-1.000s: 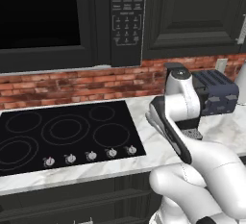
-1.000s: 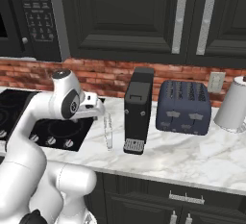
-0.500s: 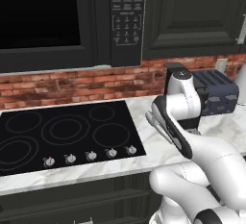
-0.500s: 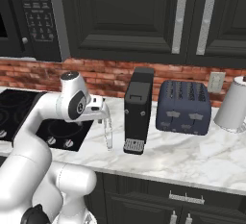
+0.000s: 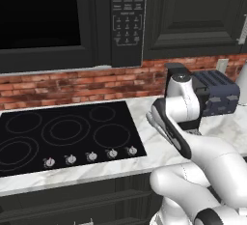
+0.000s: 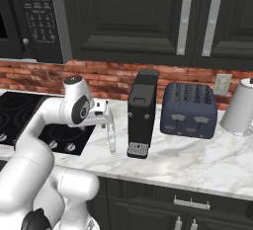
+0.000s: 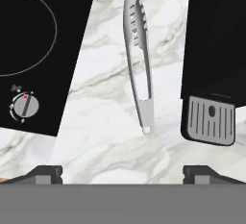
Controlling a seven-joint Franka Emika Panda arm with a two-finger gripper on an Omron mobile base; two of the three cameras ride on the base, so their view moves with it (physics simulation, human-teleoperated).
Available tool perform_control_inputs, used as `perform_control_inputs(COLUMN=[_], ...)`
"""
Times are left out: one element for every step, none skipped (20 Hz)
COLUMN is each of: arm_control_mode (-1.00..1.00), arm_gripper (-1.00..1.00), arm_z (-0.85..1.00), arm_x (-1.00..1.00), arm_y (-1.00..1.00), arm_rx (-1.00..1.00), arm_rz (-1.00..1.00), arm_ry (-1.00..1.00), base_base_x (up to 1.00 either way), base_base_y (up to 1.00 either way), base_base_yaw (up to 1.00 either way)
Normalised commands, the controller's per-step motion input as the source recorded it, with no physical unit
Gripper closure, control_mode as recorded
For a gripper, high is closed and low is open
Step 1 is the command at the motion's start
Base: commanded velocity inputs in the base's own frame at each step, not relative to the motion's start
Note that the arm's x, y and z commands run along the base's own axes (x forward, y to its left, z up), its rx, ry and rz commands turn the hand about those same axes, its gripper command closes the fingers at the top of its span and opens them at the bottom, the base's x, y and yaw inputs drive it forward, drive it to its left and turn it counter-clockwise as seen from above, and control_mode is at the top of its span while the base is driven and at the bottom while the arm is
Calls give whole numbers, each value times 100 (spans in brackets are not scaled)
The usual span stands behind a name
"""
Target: Pick up the tongs from the counter and place them near the plate next to the oven.
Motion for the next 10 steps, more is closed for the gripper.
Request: perform_control_inputs(arm_control_mode=[-100, -100, -100, -100, -100, -100, -100, -100, -100, -100], arm_gripper=[-100, -100, -100, -100, -100, -100, -100, -100, -100, -100], arm_z=[-8, -9, -12, -15, -12, -2, -1, -3, -8, -7], arm_x=[8, 10, 14, 22, 29, 33, 30, 28, 31, 34], arm_y=[0, 0, -2, -2, -1, 0, 0, -2, -9, -9], arm_rx=[0, 0, 0, 0, 0, 0, 0, 0, 0, 0], arm_rz=[0, 0, 0, 0, -1, -4, -5, -3, -3, -3], arm_ry=[0, 0, 0, 0, 0, 0, 0, 0, 0, 0], base_base_x=[0, 0, 0, 0, 0, 0, 0, 0, 0, 0], base_base_y=[0, 0, 0, 0, 0, 0, 0, 0, 0, 0], base_base_yaw=[0, 0, 0, 0, 0, 0, 0, 0, 0, 0])
